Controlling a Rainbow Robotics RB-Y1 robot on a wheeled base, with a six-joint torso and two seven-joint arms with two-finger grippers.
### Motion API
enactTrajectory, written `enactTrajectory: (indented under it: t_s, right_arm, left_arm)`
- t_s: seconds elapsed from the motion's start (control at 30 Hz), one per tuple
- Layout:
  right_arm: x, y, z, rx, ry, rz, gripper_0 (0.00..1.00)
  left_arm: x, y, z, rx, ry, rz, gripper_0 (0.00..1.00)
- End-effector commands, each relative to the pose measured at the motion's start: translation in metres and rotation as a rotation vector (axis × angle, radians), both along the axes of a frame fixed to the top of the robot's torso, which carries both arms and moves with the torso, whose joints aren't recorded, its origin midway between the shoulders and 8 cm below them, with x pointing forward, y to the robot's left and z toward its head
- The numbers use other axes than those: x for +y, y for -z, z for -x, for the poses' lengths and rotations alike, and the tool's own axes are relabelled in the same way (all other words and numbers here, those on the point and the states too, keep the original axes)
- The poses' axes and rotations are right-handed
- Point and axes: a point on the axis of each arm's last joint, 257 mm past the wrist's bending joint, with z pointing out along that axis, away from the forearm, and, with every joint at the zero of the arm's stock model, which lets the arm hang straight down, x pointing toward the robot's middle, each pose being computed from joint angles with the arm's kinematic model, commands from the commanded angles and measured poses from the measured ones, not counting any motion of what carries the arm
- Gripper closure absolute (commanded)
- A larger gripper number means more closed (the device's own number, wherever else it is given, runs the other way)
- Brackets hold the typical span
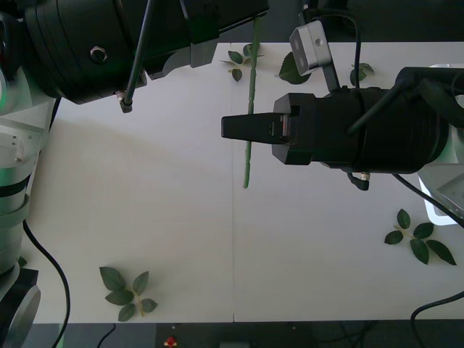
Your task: Place the red flowers into the right box and the blue flowers into the left box. If a person shows an open palm, hand one flower to the person first, then continue sorting.
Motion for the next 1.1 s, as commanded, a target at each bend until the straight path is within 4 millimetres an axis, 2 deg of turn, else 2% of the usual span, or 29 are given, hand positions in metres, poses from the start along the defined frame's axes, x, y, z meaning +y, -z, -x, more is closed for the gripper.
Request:
enactTrajectory:
  t_s: [0.03,0.2,0.27,0.3,0.73,0.9,1.0,1.07,1.1]
  right_arm:
    - [0.015,-0.022,0.016,-0.100,-0.043,-0.038,1.00]
    - [0.015,-0.024,0.016,-0.102,-0.041,-0.042,1.00]
    - [0.015,-0.024,0.016,-0.101,-0.042,-0.043,1.00]
    - [0.015,-0.024,0.016,-0.100,-0.043,-0.044,1.00]
    - [0.015,-0.025,0.017,-0.100,-0.045,-0.046,1.00]
    - [0.008,-0.021,0.011,-0.100,-0.020,-0.033,1.00]
    - [-0.006,-0.013,0.001,-0.097,0.020,-0.010,1.00]
    - [-0.026,-0.004,-0.011,-0.099,0.074,0.022,1.00]
    - [-0.032,-0.001,-0.015,-0.103,0.091,0.037,1.00]
  left_arm:
    - [-0.001,0.000,0.013,-0.098,0.003,-0.037,1.00]
    - [-0.001,0.000,0.013,-0.098,0.003,-0.037,0.99]
    - [-0.001,0.000,0.013,-0.098,0.003,-0.037,0.28]
    - [-0.001,0.000,0.013,-0.098,0.003,-0.037,0.00]
    - [-0.001,0.000,0.013,-0.098,0.003,-0.037,0.00]
    - [-0.001,0.000,0.013,-0.098,0.003,-0.037,0.00]
    - [-0.001,0.000,0.013,-0.098,0.003,-0.037,0.00]
    - [-0.001,0.000,0.013,-0.098,0.003,-0.037,0.00]
    - [0.000,0.012,0.009,-0.071,-0.001,-0.046,0.00]
